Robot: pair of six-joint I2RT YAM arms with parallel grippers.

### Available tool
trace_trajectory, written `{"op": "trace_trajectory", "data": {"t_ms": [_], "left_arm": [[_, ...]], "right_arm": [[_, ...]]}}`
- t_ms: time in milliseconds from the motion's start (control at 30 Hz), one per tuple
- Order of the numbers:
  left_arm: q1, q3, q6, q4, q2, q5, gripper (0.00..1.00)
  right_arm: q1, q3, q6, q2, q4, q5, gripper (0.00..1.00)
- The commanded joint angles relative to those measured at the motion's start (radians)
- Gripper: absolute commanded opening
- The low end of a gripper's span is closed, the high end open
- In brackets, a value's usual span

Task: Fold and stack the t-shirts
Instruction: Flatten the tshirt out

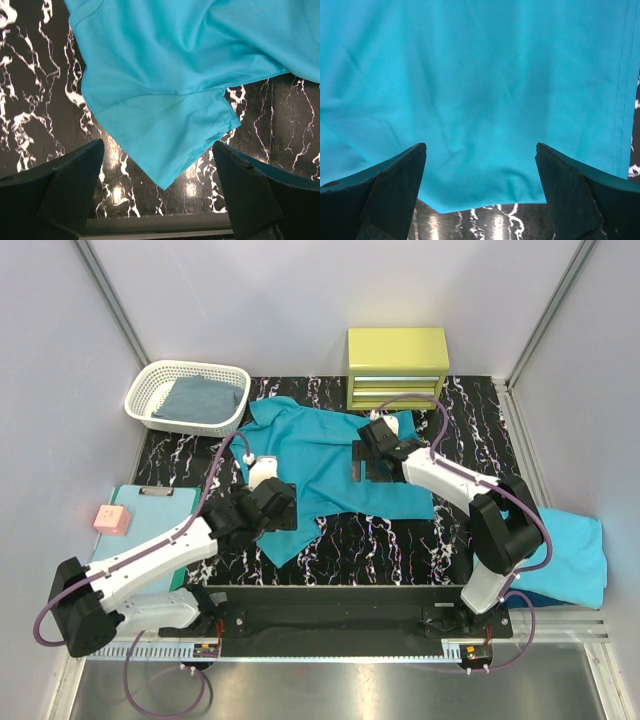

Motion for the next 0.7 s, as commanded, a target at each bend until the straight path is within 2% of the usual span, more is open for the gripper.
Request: {"op": "trace_trajectory", "data": {"t_ms": [0, 100, 200, 333, 667], "left_arm": [[-0.018, -0.007, -0.082, -0.030, -0.067, -0.026, 0.95], [-0.032, 0.010, -0.122, -0.071, -0.101, -0.064, 0.94], [-0.040, 0.004, -0.149, -0.099, -0.144, -0.090, 0.95], [-0.040, 0.006, -0.151, -0.160, -0.170, -0.109, 0.95], [-0.055, 0.042, -0.244, -0.388, -0.254, -0.116, 0.95]], "right_arm": [[-0.006, 0.106, -0.007, -0.048, 0.039, -0.016, 0.97], [-0.006, 0.177, -0.026, -0.073, 0.036, -0.005, 0.96], [-0.006, 0.264, -0.008, -0.056, 0.006, 0.068, 0.96], [-0.008, 0.381, 0.020, 0.075, -0.015, 0.147, 0.95], [0.061, 0.873, 0.066, 0.306, 0.077, 0.038, 0.91]]}}
